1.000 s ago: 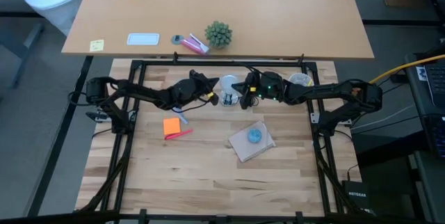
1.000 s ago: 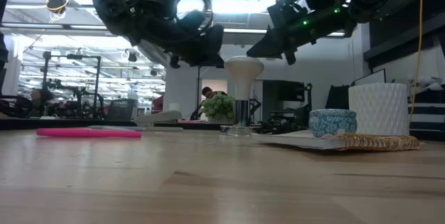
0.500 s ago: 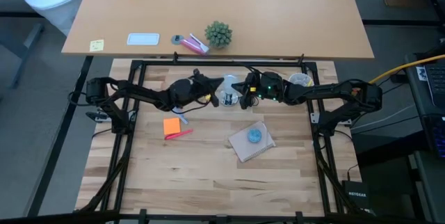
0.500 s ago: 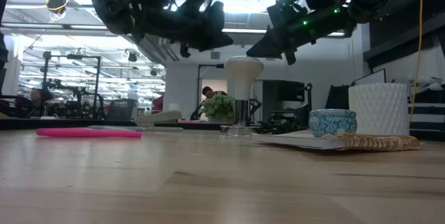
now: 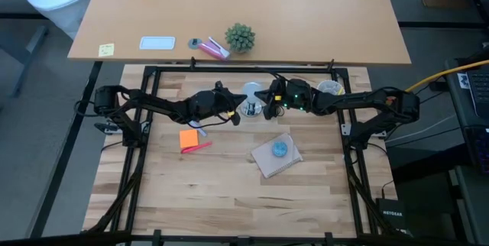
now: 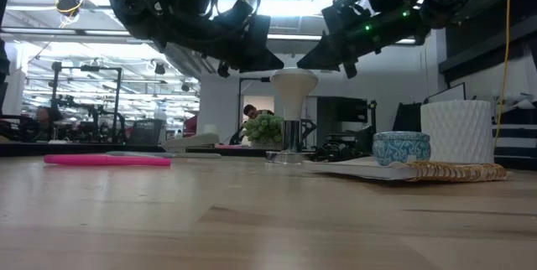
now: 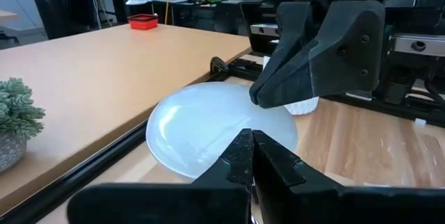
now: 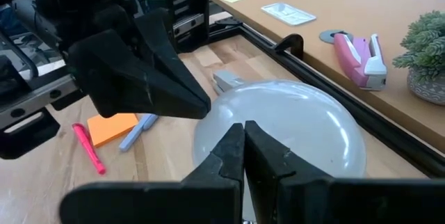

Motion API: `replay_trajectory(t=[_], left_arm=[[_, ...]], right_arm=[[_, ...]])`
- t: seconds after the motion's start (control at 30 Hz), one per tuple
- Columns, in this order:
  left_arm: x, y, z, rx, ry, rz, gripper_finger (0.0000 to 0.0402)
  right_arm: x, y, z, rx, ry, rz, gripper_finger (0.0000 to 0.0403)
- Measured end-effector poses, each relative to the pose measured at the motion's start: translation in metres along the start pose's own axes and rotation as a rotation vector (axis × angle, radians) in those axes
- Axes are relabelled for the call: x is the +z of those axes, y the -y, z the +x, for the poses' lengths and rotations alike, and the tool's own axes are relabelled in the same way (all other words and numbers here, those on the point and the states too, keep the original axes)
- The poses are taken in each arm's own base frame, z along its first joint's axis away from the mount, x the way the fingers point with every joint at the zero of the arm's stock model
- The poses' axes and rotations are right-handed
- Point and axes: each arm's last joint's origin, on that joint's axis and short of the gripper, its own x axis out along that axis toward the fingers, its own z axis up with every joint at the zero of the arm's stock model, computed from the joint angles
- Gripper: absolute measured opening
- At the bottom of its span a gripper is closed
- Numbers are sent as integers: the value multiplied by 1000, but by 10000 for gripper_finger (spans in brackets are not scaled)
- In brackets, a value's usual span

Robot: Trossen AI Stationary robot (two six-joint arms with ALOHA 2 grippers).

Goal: Screw lightbulb
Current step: Insert the lightbulb into the lamp

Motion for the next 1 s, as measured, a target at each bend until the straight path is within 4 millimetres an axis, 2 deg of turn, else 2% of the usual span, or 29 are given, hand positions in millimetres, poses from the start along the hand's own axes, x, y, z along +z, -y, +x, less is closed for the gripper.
replay_trajectory(t=[0.3, 0.53, 0.63, 1.0], left_arm=[[0, -1, 0, 3, -1, 0, 0], [0, -1, 0, 5, -2, 0, 0], [0, -1, 0, 5, -3, 0, 0], [-1, -1, 0, 5, -8, 1, 0]], right_arm=[[7, -1, 0, 2, 87, -3, 11], [8, 4, 0, -166, 108, -2, 11], [7, 6, -1, -230, 101, -24, 11], [0, 8, -1, -249, 7, -37, 11]])
